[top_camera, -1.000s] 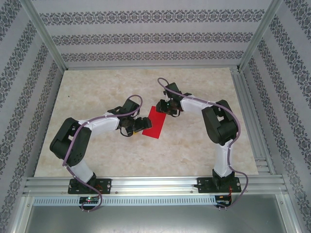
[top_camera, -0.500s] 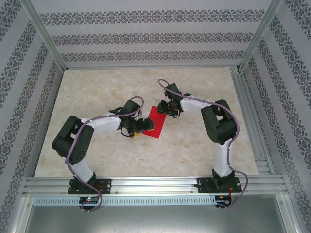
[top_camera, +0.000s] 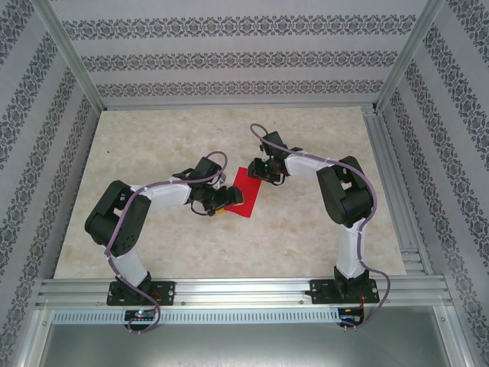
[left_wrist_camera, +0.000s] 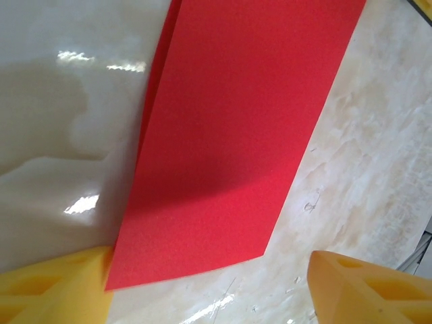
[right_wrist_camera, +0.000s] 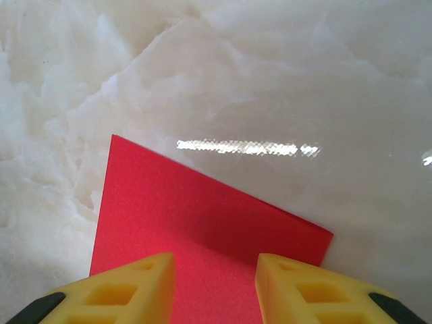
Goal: Fold a paper plane with a square sheet of paper (pick it up from the middle)
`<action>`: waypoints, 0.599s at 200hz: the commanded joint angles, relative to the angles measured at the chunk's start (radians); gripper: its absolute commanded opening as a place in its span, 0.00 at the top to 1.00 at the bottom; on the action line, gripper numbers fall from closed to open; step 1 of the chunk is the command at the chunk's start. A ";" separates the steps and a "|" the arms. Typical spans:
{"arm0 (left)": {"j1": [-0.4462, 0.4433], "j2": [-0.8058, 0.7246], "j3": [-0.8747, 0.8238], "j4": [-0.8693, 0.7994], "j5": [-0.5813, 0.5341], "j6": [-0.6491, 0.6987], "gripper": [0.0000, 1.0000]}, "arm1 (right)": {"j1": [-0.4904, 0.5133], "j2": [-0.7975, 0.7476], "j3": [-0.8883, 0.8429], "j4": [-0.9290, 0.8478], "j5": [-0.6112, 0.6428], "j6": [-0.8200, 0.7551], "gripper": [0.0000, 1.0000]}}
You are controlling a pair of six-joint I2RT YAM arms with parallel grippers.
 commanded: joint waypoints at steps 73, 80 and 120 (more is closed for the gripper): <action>0.004 -0.032 0.027 -0.051 -0.059 0.046 0.27 | -0.010 0.041 -0.030 0.006 0.008 0.015 0.62; 0.003 -0.033 0.027 -0.052 -0.058 0.048 0.27 | -0.010 0.040 -0.029 0.006 0.008 0.014 0.62; 0.004 -0.035 0.033 -0.055 -0.047 0.049 0.26 | -0.011 0.041 -0.032 0.009 0.007 0.015 0.62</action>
